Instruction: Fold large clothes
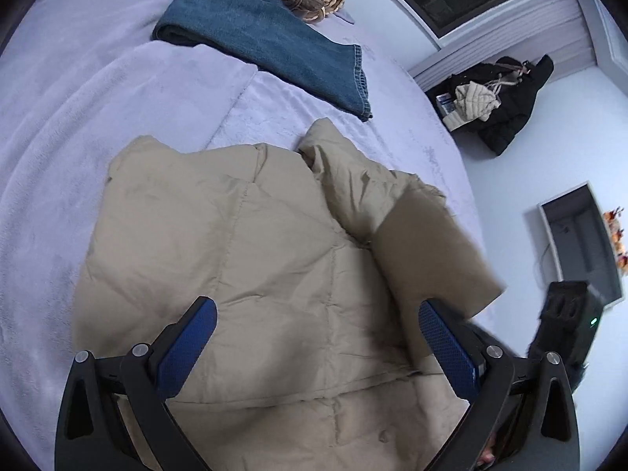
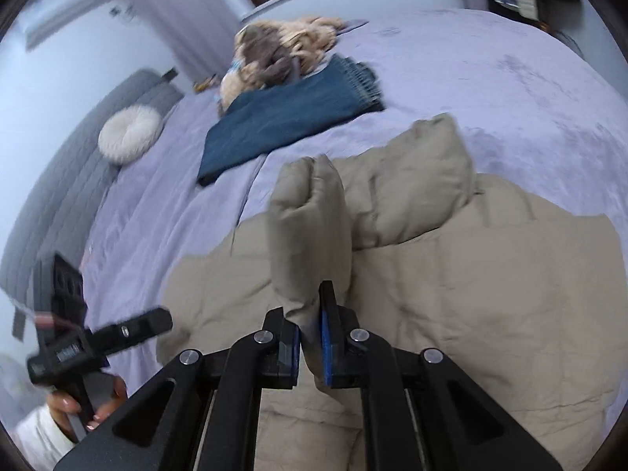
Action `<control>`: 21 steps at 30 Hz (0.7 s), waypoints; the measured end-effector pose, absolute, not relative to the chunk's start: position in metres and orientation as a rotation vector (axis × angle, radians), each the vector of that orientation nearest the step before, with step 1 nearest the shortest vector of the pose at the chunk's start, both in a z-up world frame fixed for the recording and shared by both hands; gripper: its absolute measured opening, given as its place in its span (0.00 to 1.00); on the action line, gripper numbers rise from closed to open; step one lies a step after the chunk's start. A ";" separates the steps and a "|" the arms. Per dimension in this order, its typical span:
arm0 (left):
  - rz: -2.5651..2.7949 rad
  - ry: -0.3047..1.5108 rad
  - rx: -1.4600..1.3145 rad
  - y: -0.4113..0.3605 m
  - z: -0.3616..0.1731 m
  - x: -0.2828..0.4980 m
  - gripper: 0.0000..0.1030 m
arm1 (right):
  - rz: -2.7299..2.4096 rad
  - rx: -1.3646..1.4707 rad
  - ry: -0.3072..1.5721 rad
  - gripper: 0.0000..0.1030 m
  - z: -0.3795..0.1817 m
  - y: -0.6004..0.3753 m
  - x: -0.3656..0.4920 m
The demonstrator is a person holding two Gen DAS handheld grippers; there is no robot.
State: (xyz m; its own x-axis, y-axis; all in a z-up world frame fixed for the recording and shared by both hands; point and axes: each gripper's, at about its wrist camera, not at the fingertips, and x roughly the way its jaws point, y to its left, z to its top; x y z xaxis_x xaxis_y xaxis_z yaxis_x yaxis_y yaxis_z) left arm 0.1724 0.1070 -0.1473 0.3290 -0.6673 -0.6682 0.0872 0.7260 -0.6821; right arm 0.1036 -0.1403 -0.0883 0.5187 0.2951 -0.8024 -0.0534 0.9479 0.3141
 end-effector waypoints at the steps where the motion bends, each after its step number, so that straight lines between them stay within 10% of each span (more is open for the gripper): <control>1: -0.555 1.141 -0.635 0.107 -0.148 0.173 1.00 | 0.239 0.232 1.053 0.39 -0.098 -0.125 0.104; 2: -0.575 1.144 -0.665 0.106 -0.149 0.174 1.00 | 0.259 0.217 1.097 0.68 -0.107 -0.115 0.104; 3: -0.589 1.147 -0.684 0.104 -0.151 0.175 1.00 | 0.271 0.217 1.126 0.75 -0.114 -0.109 0.102; 17: -0.609 1.260 -0.486 0.028 -0.182 0.196 0.98 | -0.090 0.916 1.069 0.75 -0.149 -0.337 -0.019; 20: -0.593 1.273 -0.454 0.013 -0.184 0.199 0.56 | -0.168 1.099 0.965 0.71 -0.163 -0.376 -0.031; 21: -0.586 1.281 -0.432 0.009 -0.184 0.199 0.22 | -0.194 1.138 0.942 0.50 -0.166 -0.385 -0.031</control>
